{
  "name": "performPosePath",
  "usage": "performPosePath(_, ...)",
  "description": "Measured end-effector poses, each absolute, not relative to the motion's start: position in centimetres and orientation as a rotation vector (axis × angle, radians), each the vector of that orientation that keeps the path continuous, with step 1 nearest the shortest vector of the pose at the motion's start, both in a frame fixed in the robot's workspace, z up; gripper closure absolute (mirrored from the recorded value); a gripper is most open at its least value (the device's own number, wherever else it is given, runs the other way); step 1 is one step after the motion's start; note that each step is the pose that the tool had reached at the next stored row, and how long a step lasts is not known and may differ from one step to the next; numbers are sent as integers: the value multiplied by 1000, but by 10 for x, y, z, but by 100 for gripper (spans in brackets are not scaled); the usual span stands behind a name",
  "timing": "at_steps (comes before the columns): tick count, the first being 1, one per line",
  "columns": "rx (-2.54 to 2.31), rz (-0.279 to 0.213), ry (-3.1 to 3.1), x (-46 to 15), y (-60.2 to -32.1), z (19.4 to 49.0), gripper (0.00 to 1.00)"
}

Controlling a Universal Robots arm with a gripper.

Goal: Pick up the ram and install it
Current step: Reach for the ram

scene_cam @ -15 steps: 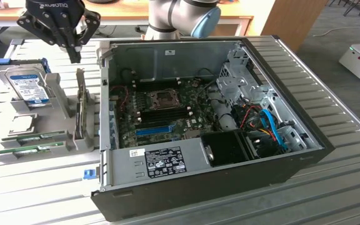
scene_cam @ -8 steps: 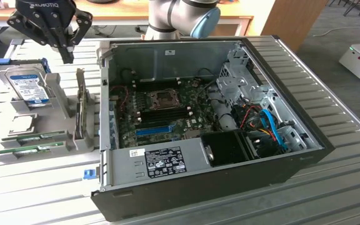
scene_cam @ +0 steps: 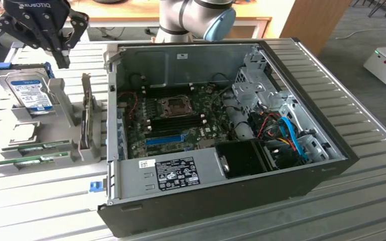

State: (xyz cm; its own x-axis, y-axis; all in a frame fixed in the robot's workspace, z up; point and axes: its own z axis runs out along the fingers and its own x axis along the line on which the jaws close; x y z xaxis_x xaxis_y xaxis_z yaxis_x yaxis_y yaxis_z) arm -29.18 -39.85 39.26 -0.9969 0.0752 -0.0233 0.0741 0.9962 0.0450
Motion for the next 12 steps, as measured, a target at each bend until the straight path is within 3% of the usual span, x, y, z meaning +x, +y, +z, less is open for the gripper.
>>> performPosePath(12,117,69,3114,-317,-398,392,89)
